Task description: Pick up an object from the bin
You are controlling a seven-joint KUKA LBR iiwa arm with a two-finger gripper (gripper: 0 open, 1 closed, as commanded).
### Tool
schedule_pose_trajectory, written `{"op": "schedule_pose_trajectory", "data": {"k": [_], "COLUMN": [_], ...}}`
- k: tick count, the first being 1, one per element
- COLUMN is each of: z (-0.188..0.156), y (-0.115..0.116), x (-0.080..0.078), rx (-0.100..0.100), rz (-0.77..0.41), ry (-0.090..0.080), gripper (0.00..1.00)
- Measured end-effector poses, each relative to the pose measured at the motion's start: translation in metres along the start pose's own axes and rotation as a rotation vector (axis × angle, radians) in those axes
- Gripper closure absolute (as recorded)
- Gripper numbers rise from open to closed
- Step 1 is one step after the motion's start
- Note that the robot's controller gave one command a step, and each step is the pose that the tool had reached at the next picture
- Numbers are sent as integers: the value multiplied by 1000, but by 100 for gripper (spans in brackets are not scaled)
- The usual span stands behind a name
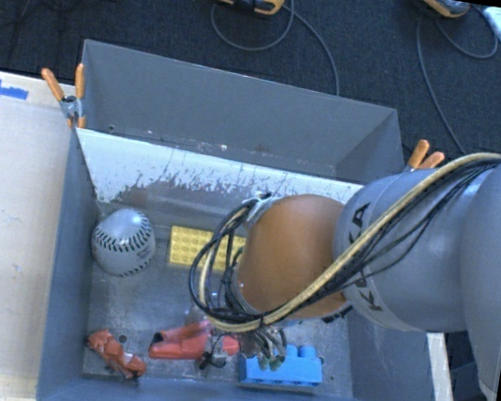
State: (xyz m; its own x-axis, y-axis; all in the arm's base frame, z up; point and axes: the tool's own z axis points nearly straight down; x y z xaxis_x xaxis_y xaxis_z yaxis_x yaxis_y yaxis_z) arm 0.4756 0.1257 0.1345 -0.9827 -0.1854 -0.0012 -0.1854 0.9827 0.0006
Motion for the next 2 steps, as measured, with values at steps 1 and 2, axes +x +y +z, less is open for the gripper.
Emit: {"op": "schedule_pose_trajectory", "data": {"k": [1,2], "z": [-5,-12], "y": [0,0], "x": [1,1], "rx": [0,0], "rz": [1,1], "ry": [4,4], "gripper": [100,100]}}
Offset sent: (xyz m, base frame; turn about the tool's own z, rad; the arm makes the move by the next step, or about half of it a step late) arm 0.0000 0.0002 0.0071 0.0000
